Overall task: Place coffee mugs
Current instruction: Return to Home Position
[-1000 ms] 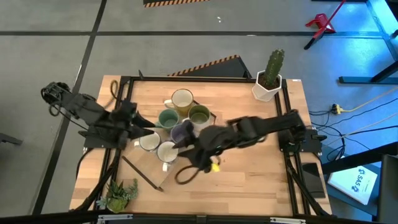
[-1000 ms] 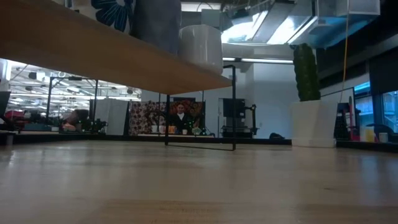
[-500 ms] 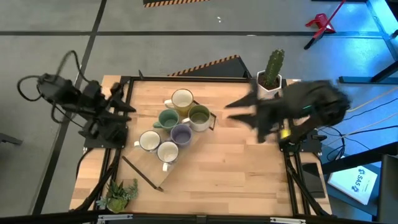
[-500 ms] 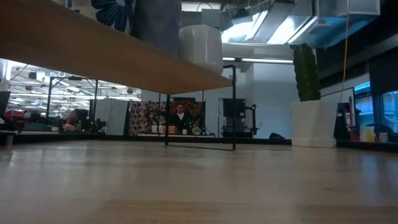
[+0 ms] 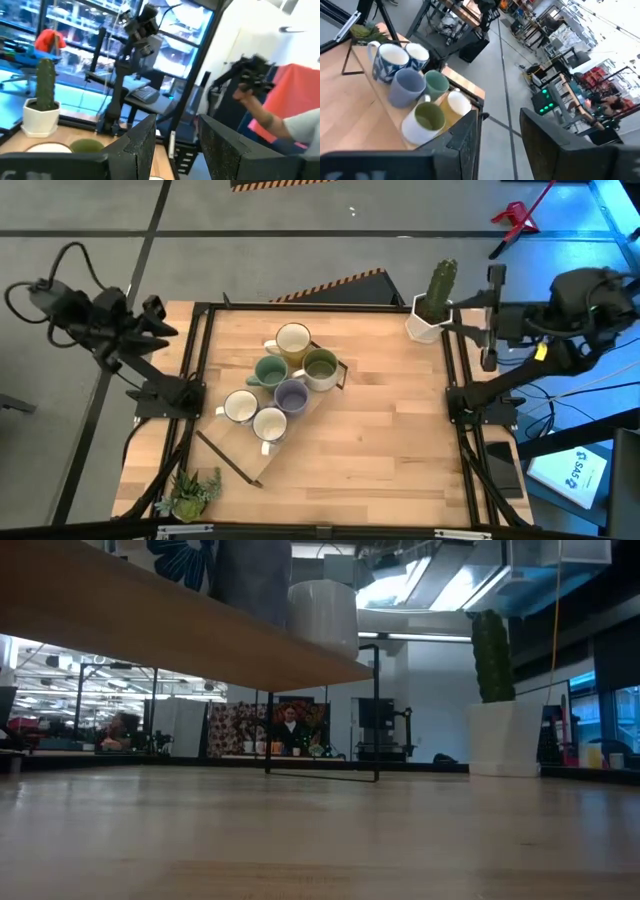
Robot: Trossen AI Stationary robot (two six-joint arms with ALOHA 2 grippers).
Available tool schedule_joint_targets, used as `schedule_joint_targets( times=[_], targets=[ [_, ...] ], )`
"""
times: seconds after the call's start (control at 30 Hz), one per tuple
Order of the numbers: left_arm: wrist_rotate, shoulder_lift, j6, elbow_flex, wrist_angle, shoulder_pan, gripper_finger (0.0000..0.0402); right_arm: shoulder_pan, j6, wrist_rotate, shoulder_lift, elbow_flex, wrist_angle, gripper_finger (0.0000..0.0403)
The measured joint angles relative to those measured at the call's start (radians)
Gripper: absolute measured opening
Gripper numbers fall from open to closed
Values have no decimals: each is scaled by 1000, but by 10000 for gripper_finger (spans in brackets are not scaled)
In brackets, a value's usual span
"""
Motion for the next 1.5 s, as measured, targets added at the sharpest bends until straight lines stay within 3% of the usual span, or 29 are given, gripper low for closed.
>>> schedule_joint_targets(
  times=[0.27,0.43,0.57,0.7,0.93,1.03,1.5],
  targets=[
    [7,-285,2,-237,84,0,142,-5,44,12,-514,-832,644,136],
    [49,-412,-13,-346,88,0,142,-5,179,10,-828,-1281,903,136],
    [-4,-472,-29,-415,88,0,142,-5,261,22,-1056,-1535,1045,136],
    [-19,-471,-47,-445,58,7,142,-5,268,10,-1193,-1740,1151,136],
    [-55,-471,-112,-597,49,8,142,-4,344,-34,-1164,-2000,1319,136],
    [-50,-470,-152,-661,62,7,142,-4,356,-105,-1173,-2095,1508,136],
    [-38,-471,-196,-944,304,8,142,-4,371,-93,-1182,-2107,1394,136]
  ],
)
